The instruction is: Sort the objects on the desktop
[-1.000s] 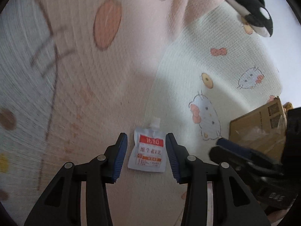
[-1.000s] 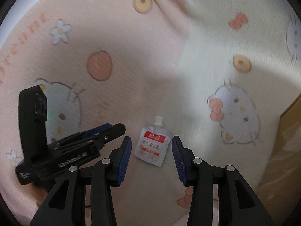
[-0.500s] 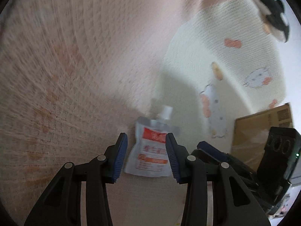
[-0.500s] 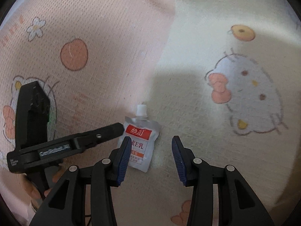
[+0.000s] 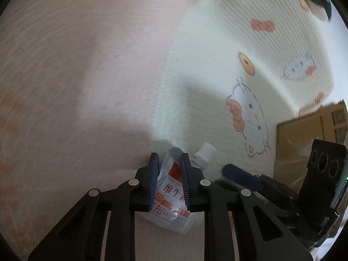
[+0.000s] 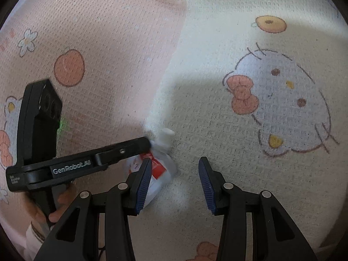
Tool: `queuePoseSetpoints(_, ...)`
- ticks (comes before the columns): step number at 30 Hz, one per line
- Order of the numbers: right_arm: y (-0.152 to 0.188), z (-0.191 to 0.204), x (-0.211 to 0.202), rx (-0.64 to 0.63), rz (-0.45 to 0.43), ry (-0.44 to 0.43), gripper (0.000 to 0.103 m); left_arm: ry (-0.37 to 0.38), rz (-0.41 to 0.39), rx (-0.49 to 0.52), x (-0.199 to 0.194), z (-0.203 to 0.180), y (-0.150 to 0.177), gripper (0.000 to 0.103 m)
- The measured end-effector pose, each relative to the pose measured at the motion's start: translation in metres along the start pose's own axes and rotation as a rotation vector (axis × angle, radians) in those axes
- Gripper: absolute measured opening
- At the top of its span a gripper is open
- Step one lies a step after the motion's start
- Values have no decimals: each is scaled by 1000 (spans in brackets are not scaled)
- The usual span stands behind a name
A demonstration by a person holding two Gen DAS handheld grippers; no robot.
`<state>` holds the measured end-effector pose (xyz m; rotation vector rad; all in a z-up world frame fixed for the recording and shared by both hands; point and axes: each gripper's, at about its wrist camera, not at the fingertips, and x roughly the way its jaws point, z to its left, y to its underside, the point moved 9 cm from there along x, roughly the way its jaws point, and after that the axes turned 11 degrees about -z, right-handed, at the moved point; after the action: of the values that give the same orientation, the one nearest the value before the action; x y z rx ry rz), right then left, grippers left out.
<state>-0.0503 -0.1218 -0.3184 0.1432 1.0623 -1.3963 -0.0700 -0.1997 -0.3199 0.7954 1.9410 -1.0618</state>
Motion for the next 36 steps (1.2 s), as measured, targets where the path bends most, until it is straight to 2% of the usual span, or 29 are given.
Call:
queuePoseSetpoints(6, 7, 1, -3, -30, 12, -8, 41, 57, 48, 116, 13, -34, 2, 22)
queuePoseSetpoints(8, 10, -5, -5, -24, 7, -4, 41, 45, 52, 152, 18, -40, 1, 22)
queuePoseSetpoints(13, 13, -4, -9, -16, 31, -14, 41, 78, 75, 169, 22, -48, -5, 22)
queuePoseSetpoints(16, 15, 0, -9, -48, 45, -19, 41, 66, 82, 213, 24, -53, -5, 22)
queuePoseSetpoints(21, 17, -7, -18, -36, 38, -1, 41, 23, 39, 261, 5, -53, -3, 25)
queuePoseSetpoints(25, 17, -16, -24, 34, 26, 18, 41, 11, 19, 215, -16, -39, 1, 31)
queuePoseSetpoints(27, 16, -15, -24, 24, 15, 32, 41, 22, 2, 169, -26, -32, 5, 34)
queuePoseSetpoints(29, 13, -15, -26, 14, 3, 40, 41, 34, 0, 113, -32, -25, 12, 41)
queuePoseSetpoints(36, -11, -8, -30, 11, -84, 36, 41, 50, 17, 32, -33, -17, 40, 43)
